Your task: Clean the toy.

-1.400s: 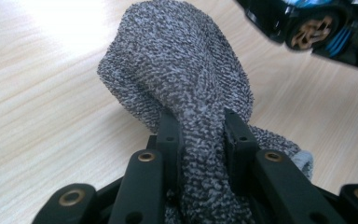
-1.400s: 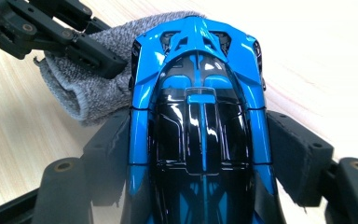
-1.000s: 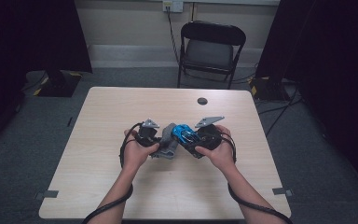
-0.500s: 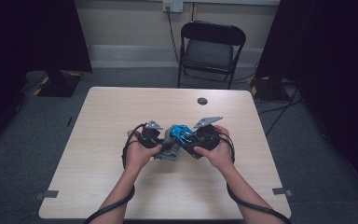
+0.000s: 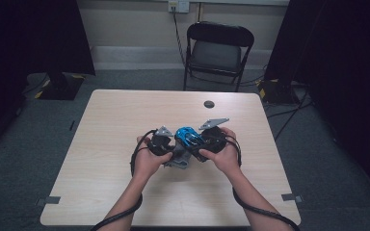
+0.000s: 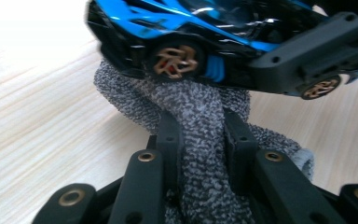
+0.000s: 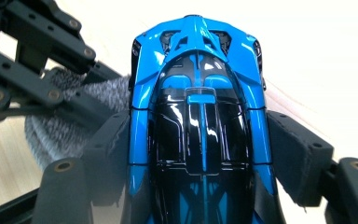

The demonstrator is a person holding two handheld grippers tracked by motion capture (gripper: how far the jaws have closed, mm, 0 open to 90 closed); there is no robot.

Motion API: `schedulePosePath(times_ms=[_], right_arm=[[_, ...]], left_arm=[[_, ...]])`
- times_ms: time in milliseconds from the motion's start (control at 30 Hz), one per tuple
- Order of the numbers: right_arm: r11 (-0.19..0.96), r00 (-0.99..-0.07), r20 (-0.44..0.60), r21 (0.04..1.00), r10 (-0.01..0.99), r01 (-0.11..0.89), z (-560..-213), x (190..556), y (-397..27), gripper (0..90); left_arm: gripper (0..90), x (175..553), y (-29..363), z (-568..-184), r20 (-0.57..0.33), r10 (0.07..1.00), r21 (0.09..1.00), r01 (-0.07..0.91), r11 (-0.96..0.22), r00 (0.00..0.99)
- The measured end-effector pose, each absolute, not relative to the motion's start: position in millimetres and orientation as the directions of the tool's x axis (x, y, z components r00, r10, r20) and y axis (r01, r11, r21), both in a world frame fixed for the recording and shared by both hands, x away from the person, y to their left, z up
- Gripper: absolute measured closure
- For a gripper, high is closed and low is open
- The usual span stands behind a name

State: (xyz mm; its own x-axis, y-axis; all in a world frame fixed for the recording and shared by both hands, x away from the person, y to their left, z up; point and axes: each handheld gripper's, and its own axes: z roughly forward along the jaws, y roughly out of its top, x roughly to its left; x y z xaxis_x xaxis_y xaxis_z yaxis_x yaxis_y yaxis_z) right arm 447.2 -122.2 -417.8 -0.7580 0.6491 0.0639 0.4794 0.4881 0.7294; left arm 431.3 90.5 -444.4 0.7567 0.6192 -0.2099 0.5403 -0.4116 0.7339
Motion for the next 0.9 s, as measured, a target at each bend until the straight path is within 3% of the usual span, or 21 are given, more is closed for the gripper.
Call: schedulePosePath(times_ms=[900], right_arm=[[0.463,-0.728,0.070,0.728,0.682,0.505,-415,460,-116,28.4]], left_arm=[[72.3,417,65,-450,-0.232,0.555,0.737,0.517,-0.435,0.799]])
